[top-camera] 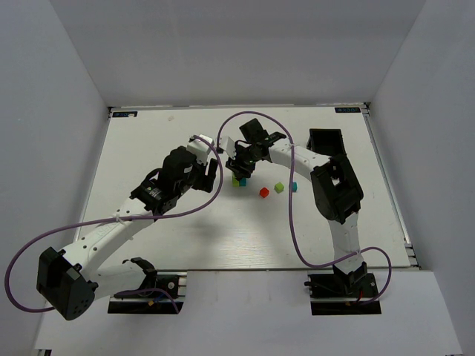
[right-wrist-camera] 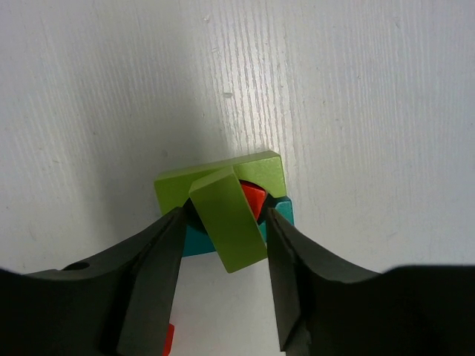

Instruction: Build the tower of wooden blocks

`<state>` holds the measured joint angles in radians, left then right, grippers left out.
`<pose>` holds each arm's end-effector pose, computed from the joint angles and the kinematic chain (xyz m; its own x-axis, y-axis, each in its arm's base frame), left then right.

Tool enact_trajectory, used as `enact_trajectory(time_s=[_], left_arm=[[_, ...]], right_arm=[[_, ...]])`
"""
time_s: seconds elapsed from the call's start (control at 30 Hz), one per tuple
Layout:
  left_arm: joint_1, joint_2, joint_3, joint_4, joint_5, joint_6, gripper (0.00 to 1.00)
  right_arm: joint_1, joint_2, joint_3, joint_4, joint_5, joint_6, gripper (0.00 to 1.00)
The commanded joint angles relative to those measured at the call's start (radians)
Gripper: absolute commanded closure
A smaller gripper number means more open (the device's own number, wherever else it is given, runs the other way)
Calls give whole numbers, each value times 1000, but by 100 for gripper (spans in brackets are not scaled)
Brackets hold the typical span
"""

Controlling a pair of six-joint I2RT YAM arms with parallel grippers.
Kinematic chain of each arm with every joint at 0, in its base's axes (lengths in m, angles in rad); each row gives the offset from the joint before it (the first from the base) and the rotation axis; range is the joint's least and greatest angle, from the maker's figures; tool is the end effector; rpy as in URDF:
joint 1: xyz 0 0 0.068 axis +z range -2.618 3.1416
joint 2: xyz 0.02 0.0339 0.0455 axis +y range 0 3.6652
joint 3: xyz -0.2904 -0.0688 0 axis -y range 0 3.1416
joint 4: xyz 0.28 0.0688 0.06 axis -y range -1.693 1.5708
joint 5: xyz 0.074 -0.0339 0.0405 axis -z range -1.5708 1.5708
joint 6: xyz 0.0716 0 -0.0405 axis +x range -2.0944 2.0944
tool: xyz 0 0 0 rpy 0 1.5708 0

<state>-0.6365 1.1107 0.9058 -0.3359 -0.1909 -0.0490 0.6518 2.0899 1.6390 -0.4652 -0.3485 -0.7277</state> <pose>0.2502 -0.1681 0.3012 -0.4357 0.2622 -0.8611 0.4320 0.9002 0.0556 0.4051 0.3399 0.1855 0.0183 -0.7724 -0.6349 -0.9686 0.1437 -0.2028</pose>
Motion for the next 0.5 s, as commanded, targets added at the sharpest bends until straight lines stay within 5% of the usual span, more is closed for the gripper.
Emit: enact_trajectory(time_s=[0.0,0.47], left_arm=[[6,-26,-8,8,10,3,19],[6,-26,-8,8,10,3,19]], right_arm=[[0,21,-2,19,-4,-1,46],[3,22,-13,25,-3,-21,37]])
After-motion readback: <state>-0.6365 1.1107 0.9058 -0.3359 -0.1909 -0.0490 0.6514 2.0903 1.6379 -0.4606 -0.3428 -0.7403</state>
